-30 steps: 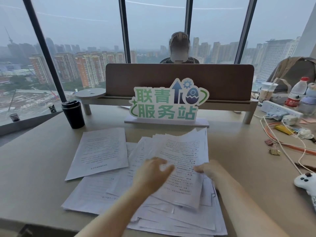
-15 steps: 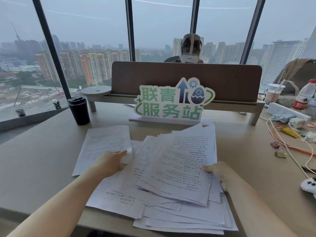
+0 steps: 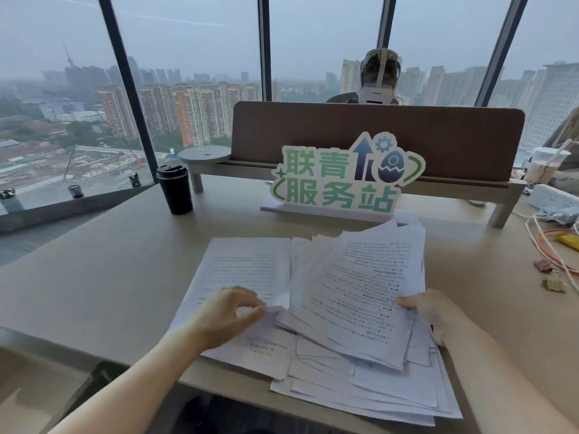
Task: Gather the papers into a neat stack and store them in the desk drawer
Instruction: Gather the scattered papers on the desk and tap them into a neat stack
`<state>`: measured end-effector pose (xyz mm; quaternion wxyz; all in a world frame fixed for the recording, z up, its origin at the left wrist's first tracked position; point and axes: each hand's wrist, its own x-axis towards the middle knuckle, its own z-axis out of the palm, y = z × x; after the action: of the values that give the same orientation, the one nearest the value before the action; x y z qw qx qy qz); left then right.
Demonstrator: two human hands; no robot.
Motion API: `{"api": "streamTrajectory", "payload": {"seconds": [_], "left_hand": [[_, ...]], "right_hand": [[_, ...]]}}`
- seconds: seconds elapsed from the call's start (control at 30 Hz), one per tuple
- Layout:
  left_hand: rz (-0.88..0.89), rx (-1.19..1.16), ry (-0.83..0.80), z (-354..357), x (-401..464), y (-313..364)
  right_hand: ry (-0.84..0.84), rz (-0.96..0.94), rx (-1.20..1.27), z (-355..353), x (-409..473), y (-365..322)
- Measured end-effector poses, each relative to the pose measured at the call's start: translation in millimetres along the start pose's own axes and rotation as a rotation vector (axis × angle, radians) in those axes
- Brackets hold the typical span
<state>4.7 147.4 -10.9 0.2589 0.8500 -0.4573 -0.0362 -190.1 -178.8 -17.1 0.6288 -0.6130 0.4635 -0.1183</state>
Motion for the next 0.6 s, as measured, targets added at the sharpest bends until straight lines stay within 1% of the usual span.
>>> {"api": "streamTrajectory", "payload": {"seconds": [0.03, 0.07, 0.1, 0.13, 0.2, 0.23, 0.27, 0.3, 0.33, 0.4, 0.47, 0.53, 0.6], "left_hand": [[-0.062, -0.048, 0.001, -2.1, -0.5, -3.2], [-0.132, -0.064, 0.040, -4.3, 1.9, -9.7], [-0.233, -0.040, 0.084, -6.9, 7.4, -19.1], [-0.376, 0.023, 0.106, -10.0, 13.9, -29.6], [-0.690, 0.116, 0.070, -17.1, 21.6, -46.3], [-0.807, 0.113, 0.046, -19.4, 22.7, -51.7], [-0.880, 0.105, 0.026, -20.5, 22.3, -55.5], [-0.896, 0.113, 0.009, -19.5, 21.9, -58.0], [-0.861, 0.145, -0.009, -18.2, 21.3, -57.8], [-0.726, 0.200, -0.063, -12.5, 21.2, -54.5], [-0.636, 0.176, -0.105, -8.6, 22.7, -47.2], [-0.589, 0.136, -0.144, -3.4, 24.9, -39.4], [-0.538, 0.145, -0.180, 2.0, 26.3, -30.6]], "right_hand": [[-0.008, 0.007, -0.009, -0.5, -0.5, 0.2], [-0.022, 0.013, -0.013, -1.5, 0.5, 0.6], [-0.029, 0.016, -0.019, -2.3, 0.4, 0.6], [-0.031, 0.015, -0.026, -3.0, 1.0, 0.4], [-0.031, 0.022, -0.032, -4.8, 2.9, 0.8], [-0.032, 0.027, -0.036, -5.4, 2.8, 0.5], [-0.036, 0.031, -0.037, -6.3, 3.2, 0.5], [-0.043, 0.035, -0.039, -7.0, 3.7, 0.6], [-0.052, 0.036, -0.045, -7.5, 3.9, 0.6], [-0.080, 0.026, -0.036, -6.1, 1.8, -0.3], [-0.114, 0.012, -0.024, -2.1, -1.9, -2.4], [-0.162, -0.008, -0.007, 2.4, -2.7, -3.4], [-0.191, -0.014, 0.026, 7.4, -2.4, -4.6]]}}
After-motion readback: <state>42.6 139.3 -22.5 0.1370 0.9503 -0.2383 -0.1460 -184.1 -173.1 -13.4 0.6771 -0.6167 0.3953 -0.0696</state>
